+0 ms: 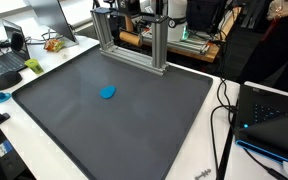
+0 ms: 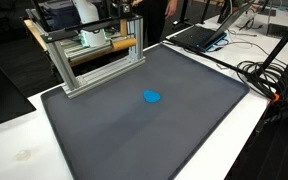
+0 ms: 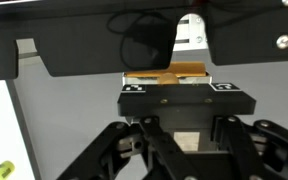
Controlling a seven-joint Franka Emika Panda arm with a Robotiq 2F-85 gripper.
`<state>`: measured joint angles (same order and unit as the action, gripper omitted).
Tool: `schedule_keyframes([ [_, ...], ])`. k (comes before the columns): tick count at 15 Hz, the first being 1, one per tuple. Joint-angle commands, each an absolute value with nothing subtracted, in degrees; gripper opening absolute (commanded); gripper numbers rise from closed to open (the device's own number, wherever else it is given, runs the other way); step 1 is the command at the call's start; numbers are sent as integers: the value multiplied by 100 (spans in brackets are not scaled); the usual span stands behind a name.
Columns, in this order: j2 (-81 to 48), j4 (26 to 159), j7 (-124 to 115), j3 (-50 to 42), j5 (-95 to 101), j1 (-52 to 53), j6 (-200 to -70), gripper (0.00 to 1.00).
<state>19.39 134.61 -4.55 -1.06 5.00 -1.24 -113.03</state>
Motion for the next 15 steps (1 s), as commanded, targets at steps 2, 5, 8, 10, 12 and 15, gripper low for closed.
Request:
schedule_keyframes([
  [2, 2249, 13745, -522, 13, 428, -117, -11358, 48],
  [5, 2460, 13945, -566, 53, 407, -91, -11413, 48],
  [8, 2480, 13989, -494, 38, 367, -62, -11405, 23],
  [10, 2565, 14088, -426, 41, 381, -50, -11343, 23],
  [12, 2673, 14220, -339, 21, 363, -42, -11288, 23],
  [15, 2859, 14437, -293, 13, 339, -38, -11220, 23],
])
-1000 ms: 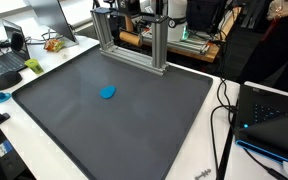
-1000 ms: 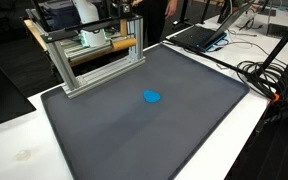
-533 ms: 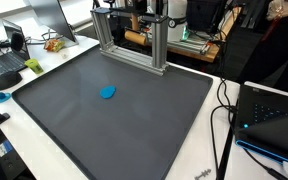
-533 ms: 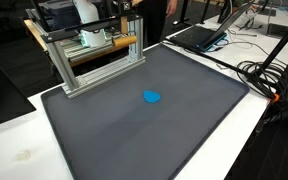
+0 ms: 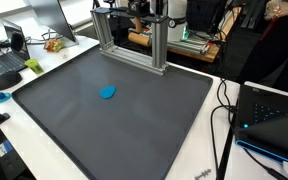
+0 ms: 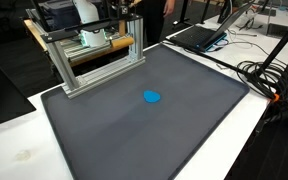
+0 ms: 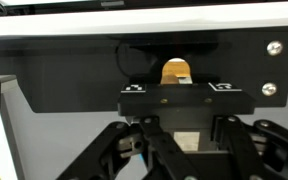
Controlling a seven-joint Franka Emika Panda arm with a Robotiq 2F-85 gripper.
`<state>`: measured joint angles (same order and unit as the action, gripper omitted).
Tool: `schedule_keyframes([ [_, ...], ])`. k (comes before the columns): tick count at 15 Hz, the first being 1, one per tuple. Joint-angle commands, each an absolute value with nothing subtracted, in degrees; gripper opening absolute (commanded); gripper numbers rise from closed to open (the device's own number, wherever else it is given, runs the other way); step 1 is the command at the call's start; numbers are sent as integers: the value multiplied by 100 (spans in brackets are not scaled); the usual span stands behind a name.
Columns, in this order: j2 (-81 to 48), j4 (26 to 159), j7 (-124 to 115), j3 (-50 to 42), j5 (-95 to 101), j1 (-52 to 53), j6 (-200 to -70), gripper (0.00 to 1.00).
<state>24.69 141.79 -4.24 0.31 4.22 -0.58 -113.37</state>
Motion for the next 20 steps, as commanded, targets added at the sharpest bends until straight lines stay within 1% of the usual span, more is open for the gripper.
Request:
schedule_keyframes([
  [1, 2904, 14502, -285, 6, 319, -35, -11222, 23],
  [13, 3528, 15066, -44, -89, 144, 23, -11315, 23],
  [14, 3536, 15075, -42, -76, 159, 20, -11345, 29],
  [15, 3547, 15079, 0, -88, 128, 37, -11385, 24],
  [16, 3536, 15073, -44, -68, 132, 28, -11445, 22],
  [20, 3453, 15035, -202, -13, 156, -8, -11506, 22],
])
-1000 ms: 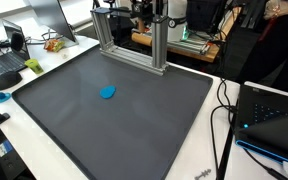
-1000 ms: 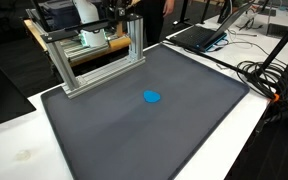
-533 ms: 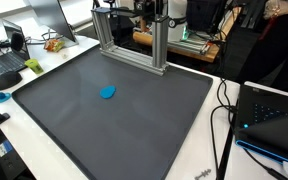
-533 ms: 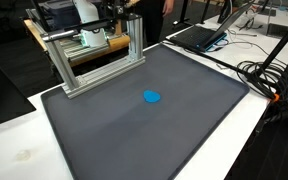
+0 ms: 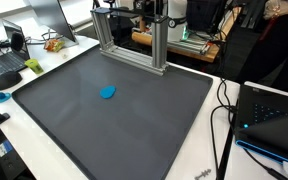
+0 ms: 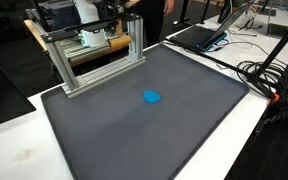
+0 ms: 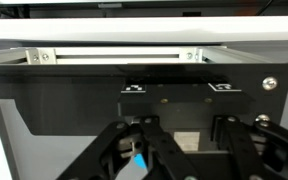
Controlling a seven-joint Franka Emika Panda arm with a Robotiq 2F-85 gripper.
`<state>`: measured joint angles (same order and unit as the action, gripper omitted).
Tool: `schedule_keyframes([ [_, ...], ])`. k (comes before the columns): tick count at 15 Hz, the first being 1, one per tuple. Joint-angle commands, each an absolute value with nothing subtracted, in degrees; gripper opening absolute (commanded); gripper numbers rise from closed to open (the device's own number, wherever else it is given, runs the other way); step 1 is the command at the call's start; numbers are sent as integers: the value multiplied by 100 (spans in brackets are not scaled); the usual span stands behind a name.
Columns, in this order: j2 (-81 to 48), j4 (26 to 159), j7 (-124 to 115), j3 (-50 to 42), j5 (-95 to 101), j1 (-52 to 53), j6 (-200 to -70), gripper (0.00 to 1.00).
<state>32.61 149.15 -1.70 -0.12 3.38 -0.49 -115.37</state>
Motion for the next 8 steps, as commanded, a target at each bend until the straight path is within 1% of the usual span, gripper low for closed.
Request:
schedule_keyframes([
  [1, 3429, 15029, -241, 1, 165, -16, -11502, 22],
  [8, 3383, 15149, -597, 89, 246, -91, -11791, 22],
])
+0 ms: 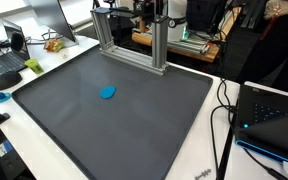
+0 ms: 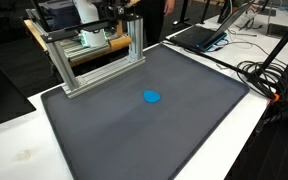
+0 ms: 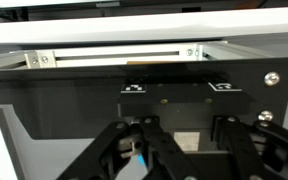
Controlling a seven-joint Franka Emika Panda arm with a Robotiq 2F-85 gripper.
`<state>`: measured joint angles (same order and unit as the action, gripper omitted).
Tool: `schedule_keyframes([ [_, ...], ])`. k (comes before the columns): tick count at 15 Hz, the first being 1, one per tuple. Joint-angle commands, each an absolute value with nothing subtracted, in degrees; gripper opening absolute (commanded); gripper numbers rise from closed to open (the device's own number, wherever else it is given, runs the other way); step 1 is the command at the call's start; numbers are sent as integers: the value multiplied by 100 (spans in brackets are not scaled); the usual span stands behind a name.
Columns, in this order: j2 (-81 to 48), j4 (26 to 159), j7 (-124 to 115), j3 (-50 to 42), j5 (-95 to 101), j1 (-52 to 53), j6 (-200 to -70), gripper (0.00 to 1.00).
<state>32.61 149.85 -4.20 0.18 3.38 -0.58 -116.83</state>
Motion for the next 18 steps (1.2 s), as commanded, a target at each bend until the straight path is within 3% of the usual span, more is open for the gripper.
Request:
schedule_keyframes([
  [1, 3385, 15158, -638, 94, 243, -99, -11795, 22],
  [18, 3320, 15182, -169, 53, 402, -38, -11696, 22],
])
